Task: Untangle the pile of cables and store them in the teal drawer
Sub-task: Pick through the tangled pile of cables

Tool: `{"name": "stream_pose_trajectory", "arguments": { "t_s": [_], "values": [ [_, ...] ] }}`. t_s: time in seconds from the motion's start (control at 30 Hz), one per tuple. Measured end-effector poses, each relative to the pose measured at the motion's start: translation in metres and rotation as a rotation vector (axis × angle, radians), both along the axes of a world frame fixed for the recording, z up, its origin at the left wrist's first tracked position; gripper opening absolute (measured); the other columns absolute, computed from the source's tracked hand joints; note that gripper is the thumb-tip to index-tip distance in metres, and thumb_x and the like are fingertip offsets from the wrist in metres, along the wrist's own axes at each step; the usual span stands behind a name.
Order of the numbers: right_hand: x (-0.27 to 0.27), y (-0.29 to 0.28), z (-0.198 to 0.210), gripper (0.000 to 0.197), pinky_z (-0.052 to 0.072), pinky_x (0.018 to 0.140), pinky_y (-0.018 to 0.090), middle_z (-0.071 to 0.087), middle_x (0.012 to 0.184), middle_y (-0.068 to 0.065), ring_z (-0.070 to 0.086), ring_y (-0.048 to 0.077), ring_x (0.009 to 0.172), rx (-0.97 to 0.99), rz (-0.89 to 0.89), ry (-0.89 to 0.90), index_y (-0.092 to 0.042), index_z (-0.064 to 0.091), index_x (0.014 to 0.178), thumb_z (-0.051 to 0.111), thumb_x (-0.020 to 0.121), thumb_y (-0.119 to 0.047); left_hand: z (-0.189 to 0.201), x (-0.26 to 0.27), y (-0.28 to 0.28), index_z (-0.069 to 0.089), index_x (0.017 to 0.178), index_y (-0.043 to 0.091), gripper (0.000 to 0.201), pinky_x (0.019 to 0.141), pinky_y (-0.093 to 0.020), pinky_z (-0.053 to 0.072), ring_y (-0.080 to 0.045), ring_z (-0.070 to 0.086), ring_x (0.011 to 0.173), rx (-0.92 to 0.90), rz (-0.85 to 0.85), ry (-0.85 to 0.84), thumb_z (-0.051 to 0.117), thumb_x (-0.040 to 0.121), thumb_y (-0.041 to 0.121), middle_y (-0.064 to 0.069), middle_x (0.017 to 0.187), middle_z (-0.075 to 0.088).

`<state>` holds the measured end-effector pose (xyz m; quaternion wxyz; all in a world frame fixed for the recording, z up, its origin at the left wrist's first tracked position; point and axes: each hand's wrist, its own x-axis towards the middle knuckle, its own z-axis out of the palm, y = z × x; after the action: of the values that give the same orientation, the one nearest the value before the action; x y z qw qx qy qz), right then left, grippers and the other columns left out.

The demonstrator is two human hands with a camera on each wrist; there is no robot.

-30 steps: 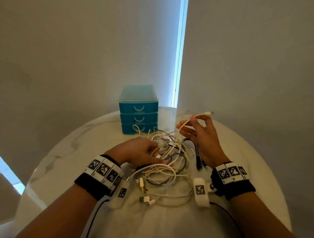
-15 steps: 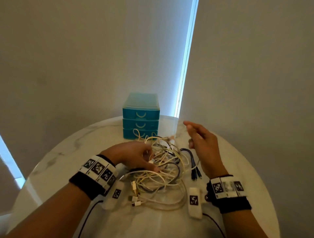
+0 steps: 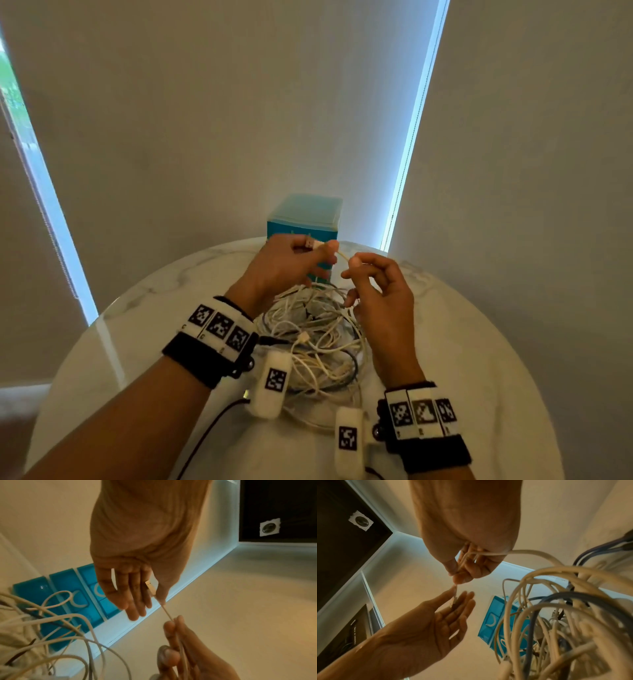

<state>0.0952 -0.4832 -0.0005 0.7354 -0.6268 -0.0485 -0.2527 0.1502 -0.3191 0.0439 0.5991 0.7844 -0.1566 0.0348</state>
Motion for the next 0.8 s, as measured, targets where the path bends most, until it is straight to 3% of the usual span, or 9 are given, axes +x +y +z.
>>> {"name": "stream_pose_trajectory", "arguments": {
  "t_s": [0.13,0.3,0.37,0.43,0.5,0.57,0.63,0.73,0.8],
  "values": [
    [-0.006,-0.004,-0.007,0.024,0.055,0.056,0.023,0.079,0.093,0.005,0.068,0.015,0.062,-0.156,0.066,0.096,-0.018,0.066,0.118,0.078,0.098,-0.023,0.034,0.004,0.025,0.078,0.109,0.007,0.030,0.070,-0.024,0.058,-0.015,0.081,0.084,-0.270,0.166,-0.172,0.078,0.098,0.035,0.000,0.097,0.084],
    [-0.011,-0.007,-0.011,0.012,0.059,0.074,0.021,0.080,0.090,0.005,0.073,0.012,0.078,-0.243,0.134,0.128,-0.011,0.075,0.107,0.076,0.098,-0.018,0.081,0.011,0.074,0.079,0.109,0.011,0.034,0.079,-0.024,0.057,-0.013,0.079,0.092,-0.489,0.275,-0.303,0.072,0.101,0.043,0.003,0.104,0.083],
    [-0.013,-0.003,-0.013,0.012,0.058,0.080,0.020,0.081,0.094,0.005,0.076,0.011,0.086,-0.375,0.192,0.142,-0.013,0.077,0.109,0.074,0.100,-0.020,0.080,0.014,0.082,0.073,0.105,0.014,0.027,0.084,-0.027,0.060,-0.015,0.079,0.098,-0.672,0.213,-0.229,0.063,0.107,0.040,0.001,0.105,0.082],
    [-0.015,-0.002,-0.011,0.014,0.059,0.082,0.022,0.082,0.094,0.003,0.077,0.013,0.089,-0.446,0.165,0.143,-0.015,0.078,0.108,0.074,0.100,-0.025,0.069,0.017,0.082,0.063,0.101,0.015,0.024,0.088,-0.035,0.064,-0.019,0.079,0.097,-0.938,0.023,-0.069,0.051,0.113,0.031,-0.002,0.098,0.081],
    [-0.014,-0.006,-0.003,0.017,0.061,0.081,0.031,0.082,0.093,0.002,0.077,0.013,0.087,-0.365,0.031,0.123,-0.016,0.078,0.108,0.075,0.099,-0.030,0.049,0.021,0.083,0.055,0.091,0.016,0.027,0.071,-0.030,0.063,-0.013,0.068,0.068,-1.111,-0.148,0.081,0.041,0.115,0.017,-0.001,0.077,0.067],
    [-0.011,-0.011,0.006,0.019,0.062,0.079,0.037,0.081,0.093,0.003,0.075,0.017,0.084,-0.232,-0.127,0.077,-0.017,0.077,0.109,0.077,0.097,-0.032,0.028,0.027,0.082,0.044,0.079,0.021,0.033,0.044,-0.021,0.036,-0.008,0.036,0.048,-1.024,-0.164,0.143,0.042,0.111,0.014,0.005,0.063,0.042],
    [-0.005,-0.006,0.007,0.022,0.062,0.073,0.035,0.081,0.089,0.005,0.073,0.019,0.077,-0.173,-0.199,0.078,-0.016,0.076,0.107,0.078,0.096,-0.034,0.009,0.031,0.080,0.041,0.076,0.025,0.035,0.043,-0.025,0.015,-0.007,0.022,0.043,-0.861,-0.168,0.166,0.048,0.110,0.024,0.008,0.058,0.029],
    [0.002,0.011,-0.010,0.025,0.055,0.066,0.030,0.077,0.076,0.003,0.068,0.012,0.066,-0.283,-0.216,0.175,-0.017,0.077,0.095,0.078,0.095,-0.042,-0.017,0.031,0.081,0.059,0.096,0.023,0.020,0.044,-0.024,0.012,-0.007,0.018,0.044,-0.642,-0.183,0.233,0.056,0.107,0.039,0.009,0.058,0.026],
    [0.007,0.013,-0.019,0.020,0.059,0.071,0.029,0.079,0.083,0.000,0.073,0.011,0.074,-0.325,-0.206,0.237,-0.021,0.077,0.096,0.080,0.093,-0.041,-0.032,0.026,0.085,0.069,0.112,0.017,0.033,0.045,-0.023,0.017,-0.009,0.020,0.048,-0.442,-0.136,0.260,0.058,0.106,0.048,0.008,0.060,0.029]
  ]
}}
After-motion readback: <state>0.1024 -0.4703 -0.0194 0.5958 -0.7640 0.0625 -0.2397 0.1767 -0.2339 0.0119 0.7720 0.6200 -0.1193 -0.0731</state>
